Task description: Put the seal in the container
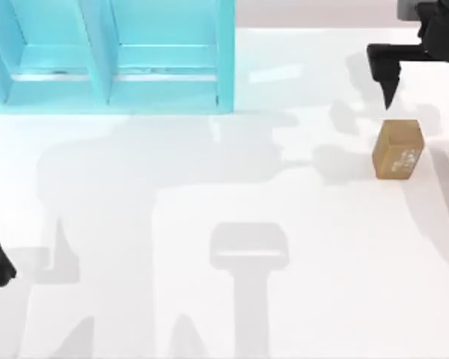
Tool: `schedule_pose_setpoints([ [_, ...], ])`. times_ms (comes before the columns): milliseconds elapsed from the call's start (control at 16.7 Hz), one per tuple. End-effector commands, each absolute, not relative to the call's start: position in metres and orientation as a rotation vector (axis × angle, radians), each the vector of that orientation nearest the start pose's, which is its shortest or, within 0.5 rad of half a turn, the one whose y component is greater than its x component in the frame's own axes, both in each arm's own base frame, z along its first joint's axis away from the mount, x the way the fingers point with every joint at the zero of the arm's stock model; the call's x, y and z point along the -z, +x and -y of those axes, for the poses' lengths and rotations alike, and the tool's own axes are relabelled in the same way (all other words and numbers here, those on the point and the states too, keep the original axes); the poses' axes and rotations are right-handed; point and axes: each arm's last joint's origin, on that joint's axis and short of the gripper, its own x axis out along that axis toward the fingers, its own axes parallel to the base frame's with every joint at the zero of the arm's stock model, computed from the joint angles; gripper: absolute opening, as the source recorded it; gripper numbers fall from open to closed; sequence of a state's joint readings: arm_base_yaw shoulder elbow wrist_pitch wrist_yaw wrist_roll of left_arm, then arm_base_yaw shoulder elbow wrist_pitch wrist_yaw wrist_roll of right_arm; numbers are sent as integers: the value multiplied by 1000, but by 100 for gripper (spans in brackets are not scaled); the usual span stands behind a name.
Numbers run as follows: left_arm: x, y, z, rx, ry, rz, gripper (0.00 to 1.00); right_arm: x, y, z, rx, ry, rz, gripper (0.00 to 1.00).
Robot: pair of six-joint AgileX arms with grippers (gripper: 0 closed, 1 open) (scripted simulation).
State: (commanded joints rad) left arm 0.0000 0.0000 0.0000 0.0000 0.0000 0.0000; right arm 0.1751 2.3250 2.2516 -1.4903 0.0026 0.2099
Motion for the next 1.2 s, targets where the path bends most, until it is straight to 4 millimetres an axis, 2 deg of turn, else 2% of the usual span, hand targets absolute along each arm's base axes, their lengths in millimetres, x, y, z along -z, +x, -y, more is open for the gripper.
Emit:
schedule_pose_setpoints([
  [120, -160, 106, 1, 0, 0, 0, 100, -232, 450, -93, 5, 12, -1572, 100],
  [540, -160, 106, 1, 0, 0, 0, 100, -228, 450, -92, 5, 13, -1572, 100],
  [720, -160, 106, 1, 0, 0, 0, 100, -202, 453, -93, 4, 11, -1573, 100],
  [960, -160, 106, 1, 0, 0, 0, 100, -150, 452, -94, 4, 12, -1569, 100],
  [1080, -160, 106, 1, 0, 0, 0, 100, -135, 450, -94, 4, 12, -1572, 100],
  [1200, -160, 106, 1, 0, 0, 0, 100, -132, 449, -94, 4, 12, -1572, 100],
])
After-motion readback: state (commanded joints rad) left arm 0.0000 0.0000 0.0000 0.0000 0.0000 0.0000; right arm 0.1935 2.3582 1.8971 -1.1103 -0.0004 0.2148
